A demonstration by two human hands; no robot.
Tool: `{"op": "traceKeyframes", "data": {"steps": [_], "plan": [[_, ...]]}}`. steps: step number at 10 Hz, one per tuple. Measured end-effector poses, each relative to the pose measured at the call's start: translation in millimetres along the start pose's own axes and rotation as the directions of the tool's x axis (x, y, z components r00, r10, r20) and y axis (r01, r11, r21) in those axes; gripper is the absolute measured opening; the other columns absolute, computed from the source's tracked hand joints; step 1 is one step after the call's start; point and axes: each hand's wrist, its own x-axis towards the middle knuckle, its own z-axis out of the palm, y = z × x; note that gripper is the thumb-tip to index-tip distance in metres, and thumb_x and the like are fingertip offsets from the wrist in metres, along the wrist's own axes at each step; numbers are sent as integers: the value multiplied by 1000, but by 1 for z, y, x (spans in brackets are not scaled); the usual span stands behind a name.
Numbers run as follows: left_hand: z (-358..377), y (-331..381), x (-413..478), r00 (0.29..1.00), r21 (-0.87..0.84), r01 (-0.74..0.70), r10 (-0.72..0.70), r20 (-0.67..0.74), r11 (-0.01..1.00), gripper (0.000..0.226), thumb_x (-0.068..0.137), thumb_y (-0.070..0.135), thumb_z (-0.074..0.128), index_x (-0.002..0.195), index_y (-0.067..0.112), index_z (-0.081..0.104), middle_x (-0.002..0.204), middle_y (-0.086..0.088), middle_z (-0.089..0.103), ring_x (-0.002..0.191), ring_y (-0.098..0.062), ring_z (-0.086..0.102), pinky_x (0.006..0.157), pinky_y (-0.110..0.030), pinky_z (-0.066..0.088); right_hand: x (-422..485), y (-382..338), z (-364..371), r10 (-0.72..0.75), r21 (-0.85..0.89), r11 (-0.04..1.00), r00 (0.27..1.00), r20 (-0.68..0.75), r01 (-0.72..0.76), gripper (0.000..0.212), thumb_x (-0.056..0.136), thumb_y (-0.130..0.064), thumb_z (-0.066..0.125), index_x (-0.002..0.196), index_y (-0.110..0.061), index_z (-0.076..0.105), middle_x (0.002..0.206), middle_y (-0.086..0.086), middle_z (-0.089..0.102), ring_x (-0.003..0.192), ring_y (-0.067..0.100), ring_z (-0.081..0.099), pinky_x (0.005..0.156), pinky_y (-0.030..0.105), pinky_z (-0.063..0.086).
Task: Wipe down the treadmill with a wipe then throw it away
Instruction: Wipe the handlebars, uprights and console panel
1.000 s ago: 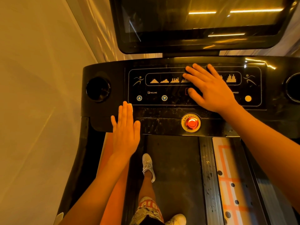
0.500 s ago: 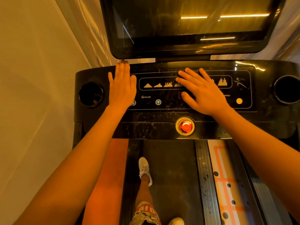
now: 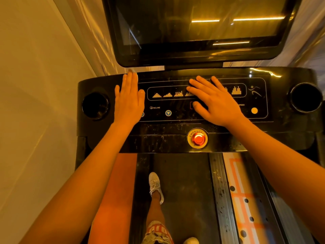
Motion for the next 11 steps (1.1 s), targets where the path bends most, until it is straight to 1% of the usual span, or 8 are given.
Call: {"op": "traceKeyframes", "data": {"steps": [1, 2, 5, 6, 7, 8, 10, 11], "plan": [[3, -2, -30, 1000, -32, -20, 20, -3, 999, 60, 111, 34, 26, 165, 16, 6, 172, -2, 0, 158, -19, -3, 127, -45, -1, 0, -1, 0, -2, 0, 1000, 1000, -9, 2, 55, 106, -44, 38, 157, -22, 39, 167, 2, 30, 157, 20, 17, 128, 49, 5], [11, -5, -69, 1000, -23, -21, 21, 8, 1000, 60, 110, 35, 24, 164, 16, 7, 172, -2, 1, 158, -18, -2, 126, -44, 0, 0, 0, 1, 0, 2, 1000, 1000, -11, 0, 55, 106, -44, 37, 157, -22, 39, 167, 2, 29, 157, 20, 16, 128, 49, 5], [2, -3, -22, 998, 50, -47, 46, 30, 998, 60, 111, 33, 27, 164, 17, 6, 172, -3, -1, 158, -21, -2, 126, -48, 0, 0, -1, 0, -1, -2, 1000, 1000, -1, 1, 55, 106, -44, 37, 157, -22, 38, 167, 2, 29, 157, 20, 17, 128, 48, 4], [5, -7, -52, 998, 8, -61, 61, 36, 998, 60, 110, 35, 26, 165, 18, 5, 172, -1, -2, 157, -17, -5, 126, -45, -2, 0, -1, 0, -1, -2, 1000, 1000, -5, 1, 56, 106, -44, 36, 157, -22, 38, 167, 2, 30, 157, 21, 17, 128, 49, 5], [15, -16, -105, 998, 18, -28, 27, 56, 999, 62, 108, 40, 19, 164, 20, 4, 171, 3, -4, 157, -13, -7, 126, -42, -3, -1, 0, 1, -15, -7, 1000, 1000, -14, 15, 55, 106, -44, 36, 157, -22, 39, 167, 2, 29, 157, 21, 17, 128, 51, 6], [21, -20, -120, 996, 46, -23, 19, 87, 999, 63, 106, 42, 16, 164, 22, 1, 170, 4, -6, 157, -12, -8, 126, -42, -4, 0, 0, 2, -19, 3, 1000, 1000, -16, 19, 55, 106, -44, 36, 157, -22, 39, 166, 2, 31, 157, 21, 17, 128, 52, 8], [15, -18, -90, 998, 72, -48, 45, 49, 996, 61, 109, 39, 20, 165, 19, 6, 172, 1, -2, 157, -15, -4, 125, -44, -1, -1, 0, 1, -23, -7, 1000, 1000, -7, 23, 55, 107, -43, 36, 158, -22, 38, 167, 3, 29, 157, 21, 16, 128, 52, 7], [20, -15, -107, 999, 19, -8, 7, 38, 1000, 61, 109, 39, 20, 165, 19, 5, 171, 1, -2, 157, -15, -5, 125, -44, -3, -2, 0, -1, -18, -13, 1000, 1000, 4, 18, 56, 107, -43, 34, 158, -21, 37, 167, 3, 28, 157, 22, 16, 128, 52, 6]]}}
